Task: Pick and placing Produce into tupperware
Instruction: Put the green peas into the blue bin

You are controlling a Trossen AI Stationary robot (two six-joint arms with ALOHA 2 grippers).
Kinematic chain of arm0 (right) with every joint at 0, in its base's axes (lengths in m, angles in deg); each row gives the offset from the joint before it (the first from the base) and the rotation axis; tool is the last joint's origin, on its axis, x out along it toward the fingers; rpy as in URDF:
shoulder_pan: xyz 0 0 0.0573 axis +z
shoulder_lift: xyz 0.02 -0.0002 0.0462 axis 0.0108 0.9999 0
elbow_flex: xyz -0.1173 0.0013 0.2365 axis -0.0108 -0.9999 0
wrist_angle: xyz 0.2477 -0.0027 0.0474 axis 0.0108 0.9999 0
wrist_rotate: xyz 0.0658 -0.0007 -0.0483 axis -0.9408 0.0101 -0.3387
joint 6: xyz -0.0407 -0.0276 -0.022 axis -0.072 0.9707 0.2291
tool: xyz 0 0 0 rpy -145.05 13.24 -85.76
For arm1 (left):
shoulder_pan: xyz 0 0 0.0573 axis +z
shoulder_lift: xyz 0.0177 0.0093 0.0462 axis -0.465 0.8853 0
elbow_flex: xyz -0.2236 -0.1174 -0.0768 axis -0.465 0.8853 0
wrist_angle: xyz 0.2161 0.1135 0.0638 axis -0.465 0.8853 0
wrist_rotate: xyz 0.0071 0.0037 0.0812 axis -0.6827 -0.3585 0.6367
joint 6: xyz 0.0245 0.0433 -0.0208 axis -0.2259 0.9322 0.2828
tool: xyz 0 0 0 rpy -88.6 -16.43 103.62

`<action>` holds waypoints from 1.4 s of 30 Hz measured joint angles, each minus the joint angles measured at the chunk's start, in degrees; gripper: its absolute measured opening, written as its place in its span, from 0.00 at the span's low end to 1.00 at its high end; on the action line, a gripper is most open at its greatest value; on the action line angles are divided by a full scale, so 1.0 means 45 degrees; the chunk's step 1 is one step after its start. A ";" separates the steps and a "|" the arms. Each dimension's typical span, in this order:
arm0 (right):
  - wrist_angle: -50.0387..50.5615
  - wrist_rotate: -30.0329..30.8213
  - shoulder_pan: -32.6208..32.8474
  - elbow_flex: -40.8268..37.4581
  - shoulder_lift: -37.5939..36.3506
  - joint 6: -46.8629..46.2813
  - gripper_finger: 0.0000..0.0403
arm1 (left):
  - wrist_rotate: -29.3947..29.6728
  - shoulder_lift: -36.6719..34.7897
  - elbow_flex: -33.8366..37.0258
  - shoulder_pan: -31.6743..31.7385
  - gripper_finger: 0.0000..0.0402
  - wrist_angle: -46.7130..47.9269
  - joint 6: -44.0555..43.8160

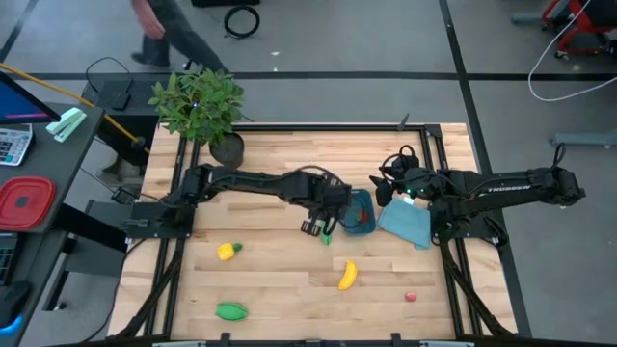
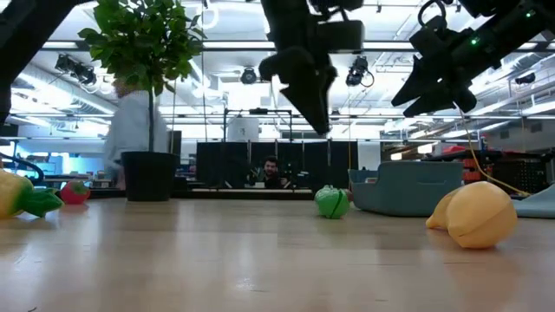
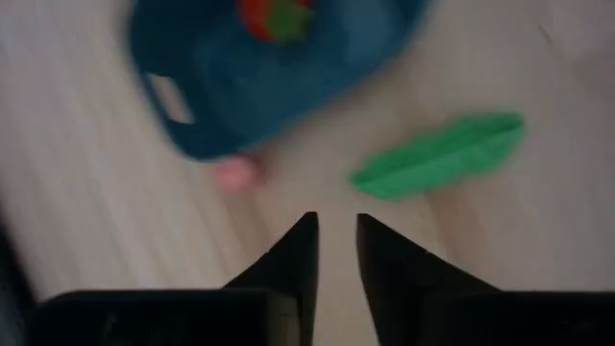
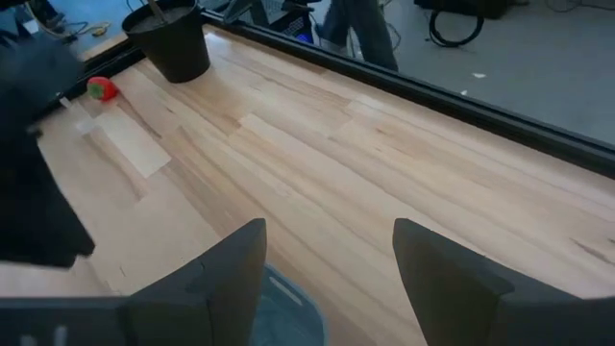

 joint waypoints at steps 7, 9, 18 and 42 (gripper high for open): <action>0.0174 0.0011 -0.0017 -0.0007 -0.0003 -0.0010 0.59 | -0.0005 0.0657 0.0004 -0.0400 0.46 -0.0200 0.1481; 0.0111 0.0030 -0.0024 -0.0010 0.0024 -0.0013 0.59 | 0.0033 0.0668 0.0013 -0.0468 0.52 0.0266 0.2192; 0.0310 -0.0002 -0.0024 -0.0010 0.0160 -0.0149 0.59 | 0.0062 0.1374 -0.0011 -0.0896 0.60 0.0900 0.4244; 0.0525 -0.0011 -0.0014 -0.0005 0.0287 -0.0494 0.59 | 0.1385 0.1975 -0.0011 -0.1188 0.54 -0.0456 0.6450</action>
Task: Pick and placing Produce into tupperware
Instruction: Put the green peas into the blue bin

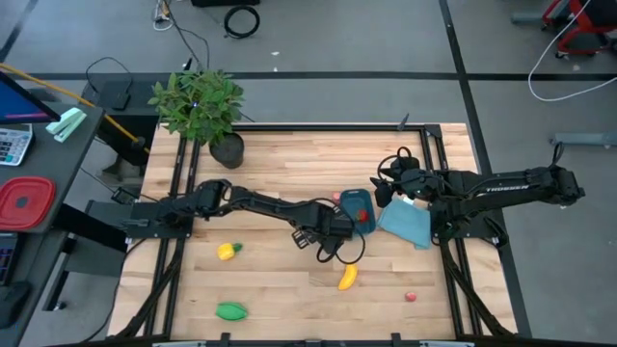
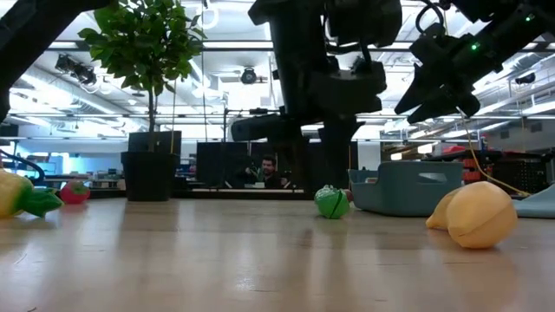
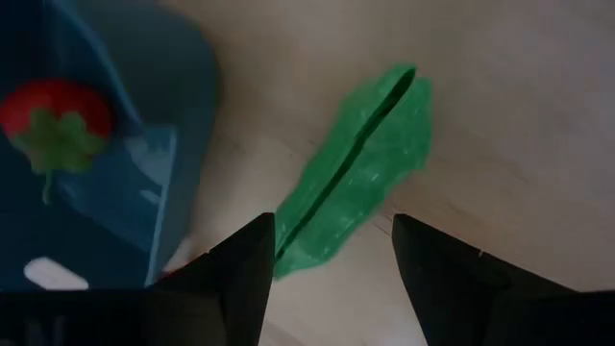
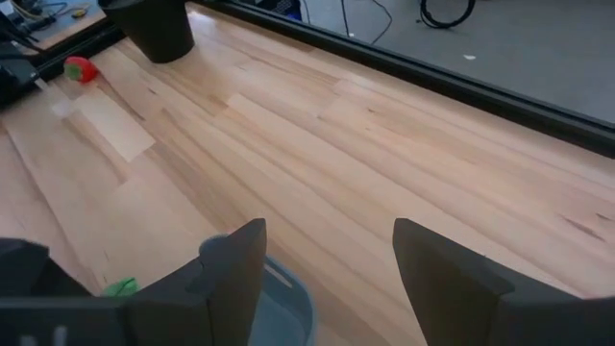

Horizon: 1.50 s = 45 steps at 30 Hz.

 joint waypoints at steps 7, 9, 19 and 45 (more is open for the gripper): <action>0.0001 0.0002 -0.0001 0.0000 -0.0005 -0.0005 0.59 | -0.0750 0.0000 0.0000 -0.0123 0.54 -0.0429 0.0546; 0.0001 0.0000 -0.0001 0.0000 -0.0005 -0.0005 0.59 | -0.1268 0.0000 0.0000 -0.0123 0.54 -0.0410 0.0425; 0.0001 0.0003 0.0001 0.0000 -0.0005 -0.0015 0.59 | -0.1416 0.0131 -0.0004 -0.0031 0.54 -0.0520 0.0326; 0.0113 0.0005 0.0004 0.0000 0.0005 -0.0228 0.59 | -0.0246 0.0803 -0.0095 0.0047 0.31 -0.0748 -0.1249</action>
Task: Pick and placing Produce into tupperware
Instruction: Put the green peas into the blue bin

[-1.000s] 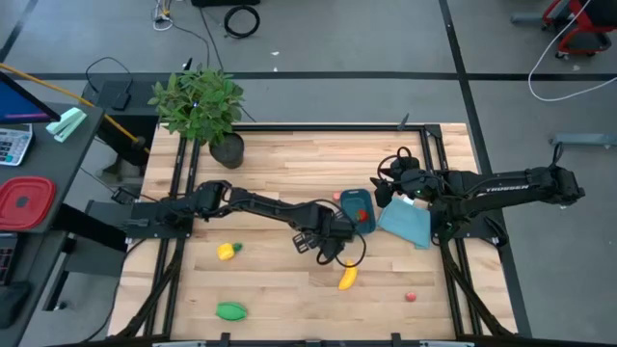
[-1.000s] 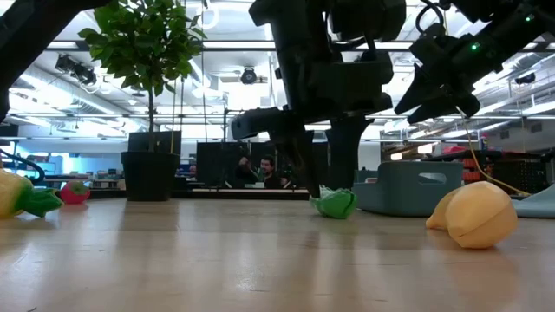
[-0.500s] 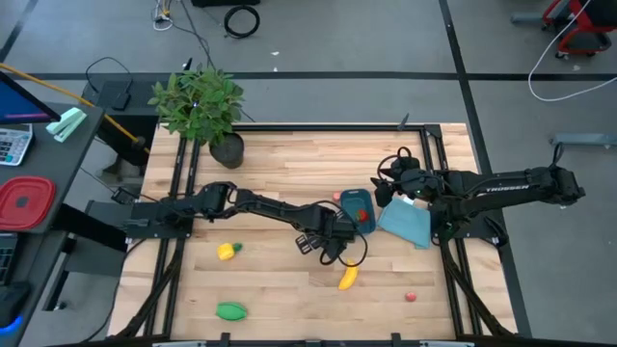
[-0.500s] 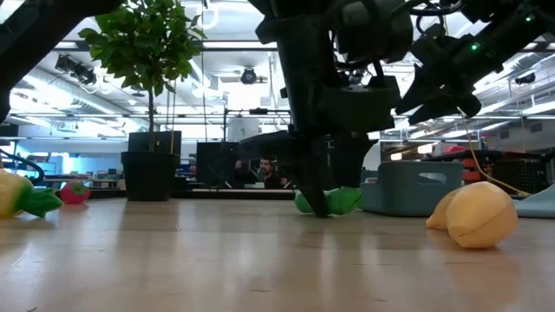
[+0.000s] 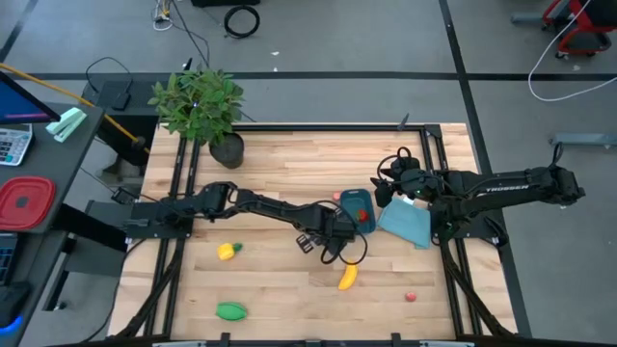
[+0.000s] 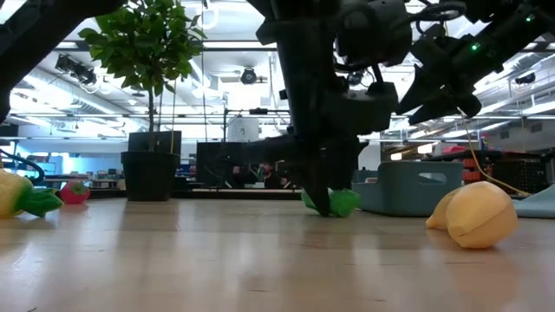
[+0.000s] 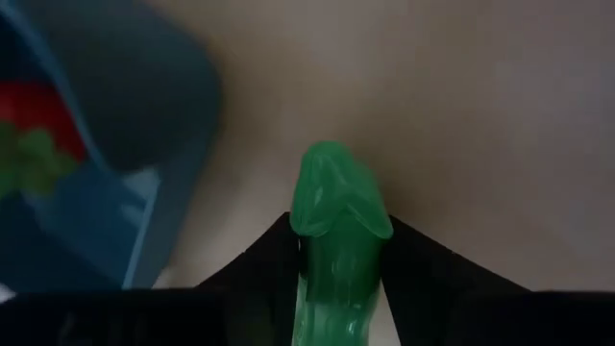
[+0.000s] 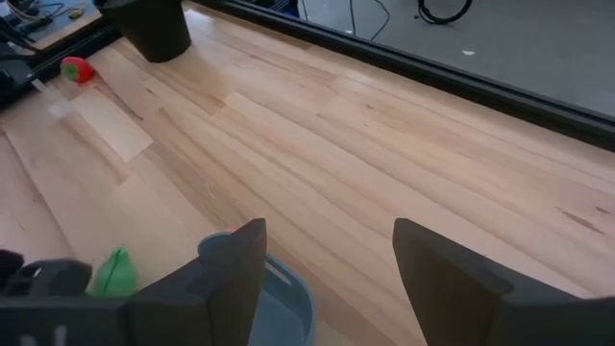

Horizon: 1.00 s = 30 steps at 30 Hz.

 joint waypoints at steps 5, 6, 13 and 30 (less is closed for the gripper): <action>-0.0005 0.0000 0.0000 0.0000 0.0000 0.0005 0.59 | 0.1197 0.0086 -0.0598 -0.0005 0.32 0.0119 0.0111; -0.0005 0.0000 0.0000 0.0000 0.0000 0.0005 0.59 | 0.1281 0.0073 -0.0783 -0.0005 0.33 0.0102 0.0115; -0.0008 0.0000 0.0000 0.0000 0.0000 0.0018 0.59 | 0.2784 0.0057 -0.2260 -0.0038 0.32 0.0582 0.1129; 0.0342 0.0282 -0.0311 0.0000 -0.0019 0.0034 0.59 | 0.1261 0.0009 -0.3232 0.0531 0.31 -0.1350 0.0790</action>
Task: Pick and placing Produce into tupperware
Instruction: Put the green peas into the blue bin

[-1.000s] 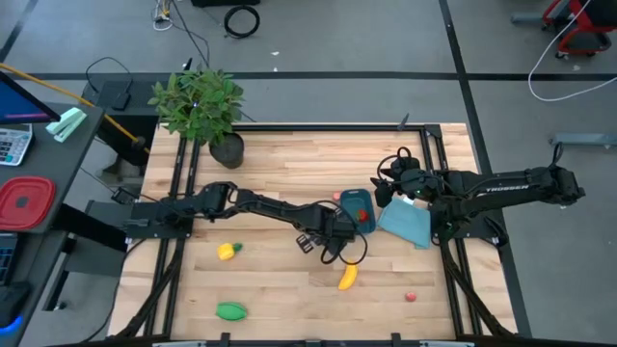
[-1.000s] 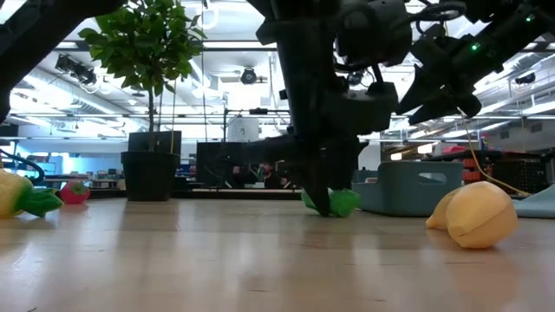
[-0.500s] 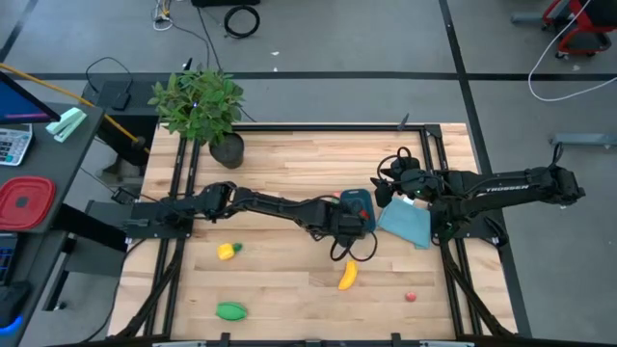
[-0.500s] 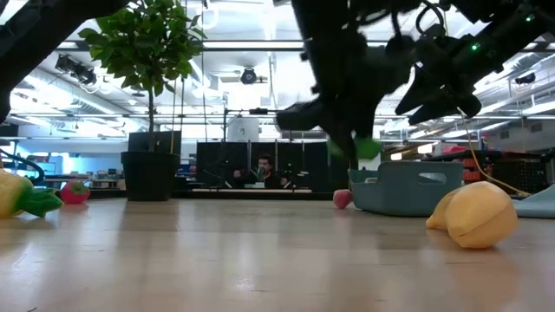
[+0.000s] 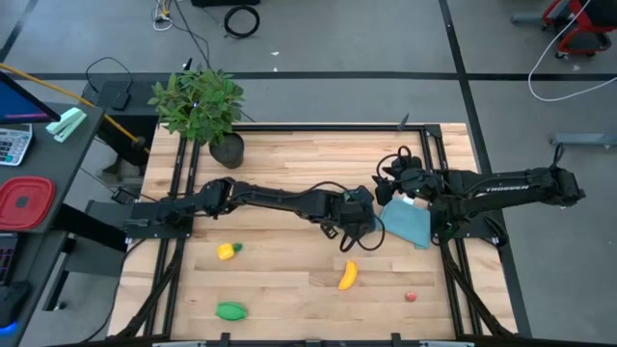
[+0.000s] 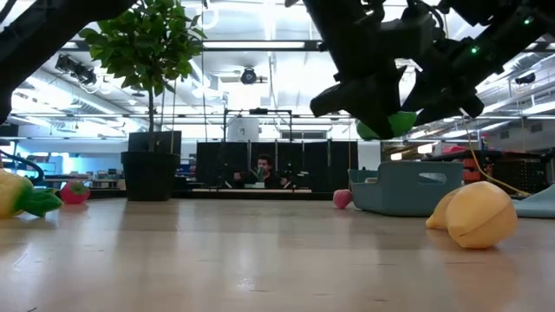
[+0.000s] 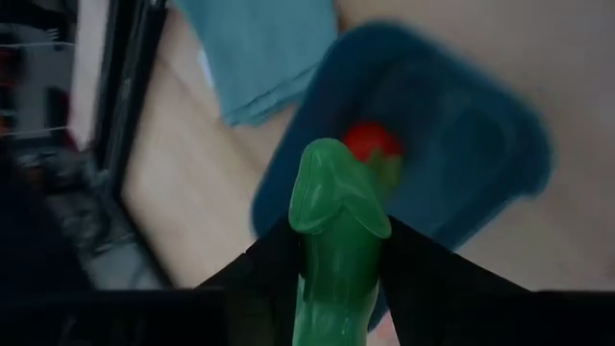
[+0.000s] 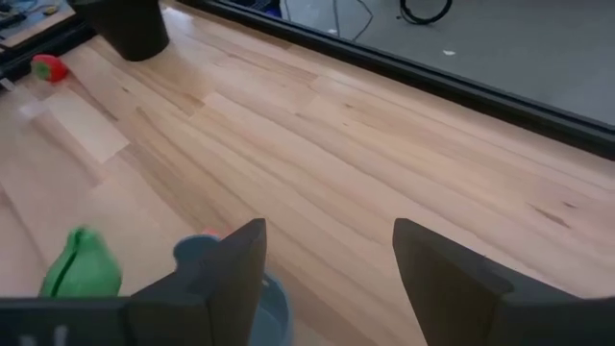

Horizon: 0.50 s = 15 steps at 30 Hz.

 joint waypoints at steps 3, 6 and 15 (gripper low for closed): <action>0.0186 0.0008 -0.0259 0.0000 0.0000 0.0422 0.59 | -0.1529 0.0000 0.0000 0.0186 0.33 -0.0347 -0.1066; 0.0169 0.0015 -0.0501 0.0000 0.0000 0.0958 0.59 | -0.2622 0.0000 0.0000 0.0266 0.35 -0.0682 -0.1972; -0.0036 0.2794 -0.1171 0.0003 -0.0005 0.2956 0.59 | -0.3808 0.0009 0.0000 0.0257 0.33 -0.1057 -0.4023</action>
